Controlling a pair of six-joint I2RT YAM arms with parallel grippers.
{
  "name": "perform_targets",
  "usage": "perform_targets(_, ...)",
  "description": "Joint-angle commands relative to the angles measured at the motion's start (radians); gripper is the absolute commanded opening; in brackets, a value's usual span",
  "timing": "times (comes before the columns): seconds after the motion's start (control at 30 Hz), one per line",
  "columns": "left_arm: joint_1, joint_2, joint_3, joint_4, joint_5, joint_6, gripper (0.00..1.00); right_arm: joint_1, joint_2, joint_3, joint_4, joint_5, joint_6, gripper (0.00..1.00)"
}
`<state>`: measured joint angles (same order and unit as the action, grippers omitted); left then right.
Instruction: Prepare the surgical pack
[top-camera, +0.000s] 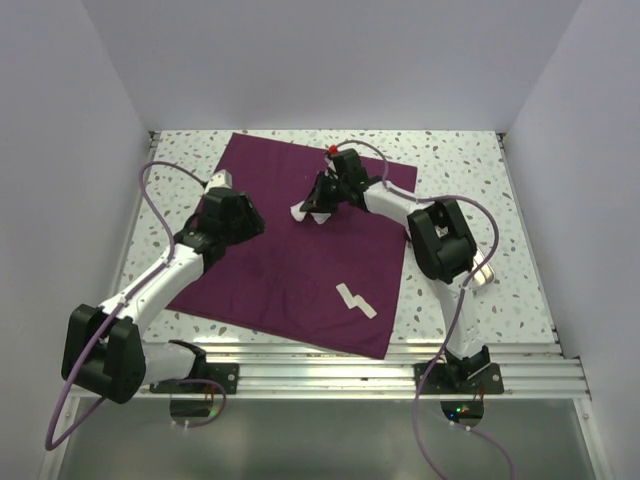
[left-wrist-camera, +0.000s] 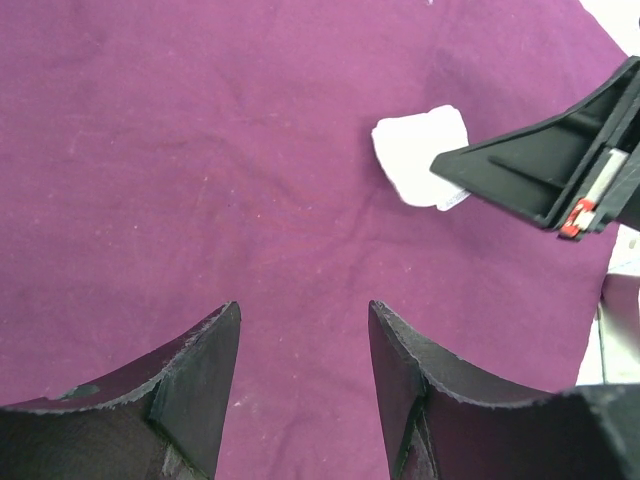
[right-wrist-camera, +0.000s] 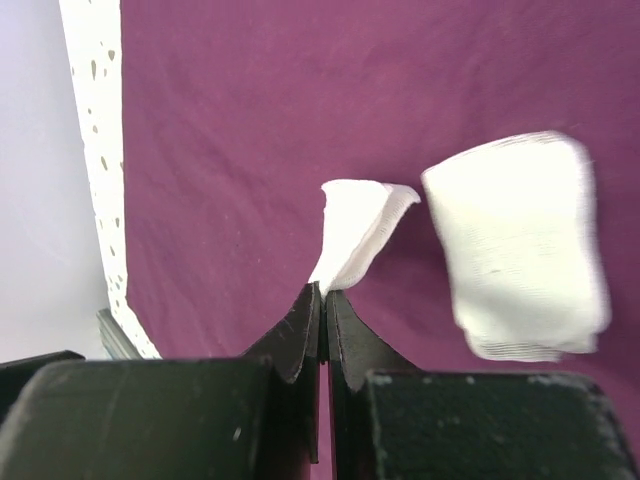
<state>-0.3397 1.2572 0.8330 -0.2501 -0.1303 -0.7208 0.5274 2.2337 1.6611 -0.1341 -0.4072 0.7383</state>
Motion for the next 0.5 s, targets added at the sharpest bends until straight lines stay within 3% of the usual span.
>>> perform_targets(0.0,0.008,-0.021,-0.002,0.043,0.009,0.017,0.58,-0.018,-0.072,0.002,0.041,-0.053,-0.028,0.0)
perform_targets(0.47,0.008,-0.019,-0.002,0.045,0.009,0.021,0.58,-0.064,-0.077,0.055,-0.01,-0.068,-0.057,0.0)
